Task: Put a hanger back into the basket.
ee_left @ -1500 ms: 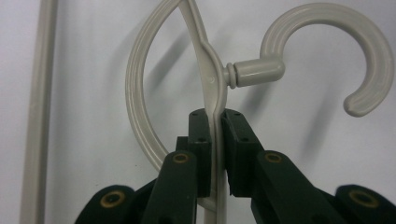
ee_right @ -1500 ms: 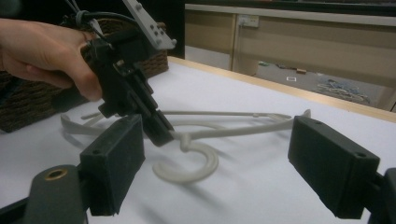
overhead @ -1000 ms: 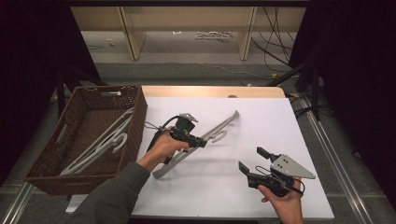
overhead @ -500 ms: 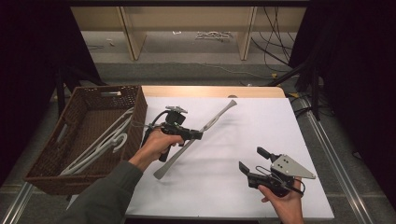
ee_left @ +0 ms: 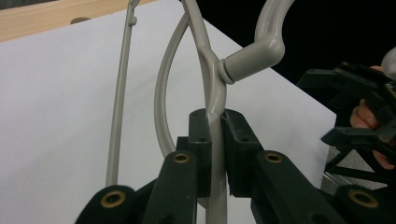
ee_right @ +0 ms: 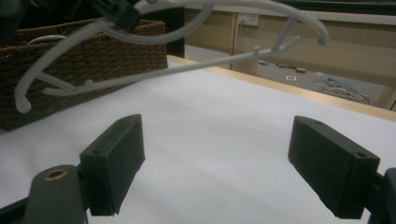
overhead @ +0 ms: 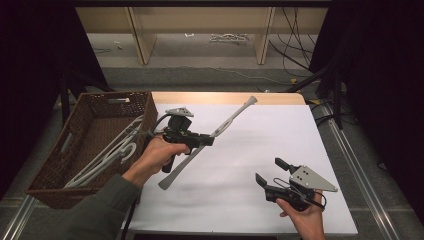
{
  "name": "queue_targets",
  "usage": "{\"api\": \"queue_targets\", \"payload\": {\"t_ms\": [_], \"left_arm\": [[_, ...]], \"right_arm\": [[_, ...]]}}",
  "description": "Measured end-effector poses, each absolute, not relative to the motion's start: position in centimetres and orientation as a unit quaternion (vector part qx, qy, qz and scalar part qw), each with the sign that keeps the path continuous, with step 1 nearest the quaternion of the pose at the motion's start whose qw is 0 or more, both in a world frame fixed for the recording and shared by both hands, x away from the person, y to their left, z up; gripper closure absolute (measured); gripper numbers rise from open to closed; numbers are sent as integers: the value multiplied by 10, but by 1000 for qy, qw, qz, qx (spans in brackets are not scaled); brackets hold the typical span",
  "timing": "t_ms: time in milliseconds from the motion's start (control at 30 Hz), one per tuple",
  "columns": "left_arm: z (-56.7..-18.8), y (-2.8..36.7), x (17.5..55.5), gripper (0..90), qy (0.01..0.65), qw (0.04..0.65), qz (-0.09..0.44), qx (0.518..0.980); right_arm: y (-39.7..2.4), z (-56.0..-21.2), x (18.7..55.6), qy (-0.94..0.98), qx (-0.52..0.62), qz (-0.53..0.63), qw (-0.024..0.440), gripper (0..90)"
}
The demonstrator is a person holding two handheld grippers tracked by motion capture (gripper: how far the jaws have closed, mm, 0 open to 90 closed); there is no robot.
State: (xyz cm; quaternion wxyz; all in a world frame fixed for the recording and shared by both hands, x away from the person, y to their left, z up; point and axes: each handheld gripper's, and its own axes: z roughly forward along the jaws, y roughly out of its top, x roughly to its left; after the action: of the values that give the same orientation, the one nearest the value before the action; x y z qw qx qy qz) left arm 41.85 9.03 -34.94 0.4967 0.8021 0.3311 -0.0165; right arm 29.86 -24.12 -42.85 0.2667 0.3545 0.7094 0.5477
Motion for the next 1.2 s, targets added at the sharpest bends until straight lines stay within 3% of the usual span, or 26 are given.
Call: {"api": "queue_targets", "payload": {"t_ms": [500, 1200], "left_arm": [[-308, 108, 397, 824, 296, 505, -1, 811], [-280, 206, 391, 824, 343, 512, 83, 783]], "right_arm": [[-241, -428, 298, 711, 353, 548, 263, 195], [-240, -429, 299, 713, 353, 545, 265, 195]]}}
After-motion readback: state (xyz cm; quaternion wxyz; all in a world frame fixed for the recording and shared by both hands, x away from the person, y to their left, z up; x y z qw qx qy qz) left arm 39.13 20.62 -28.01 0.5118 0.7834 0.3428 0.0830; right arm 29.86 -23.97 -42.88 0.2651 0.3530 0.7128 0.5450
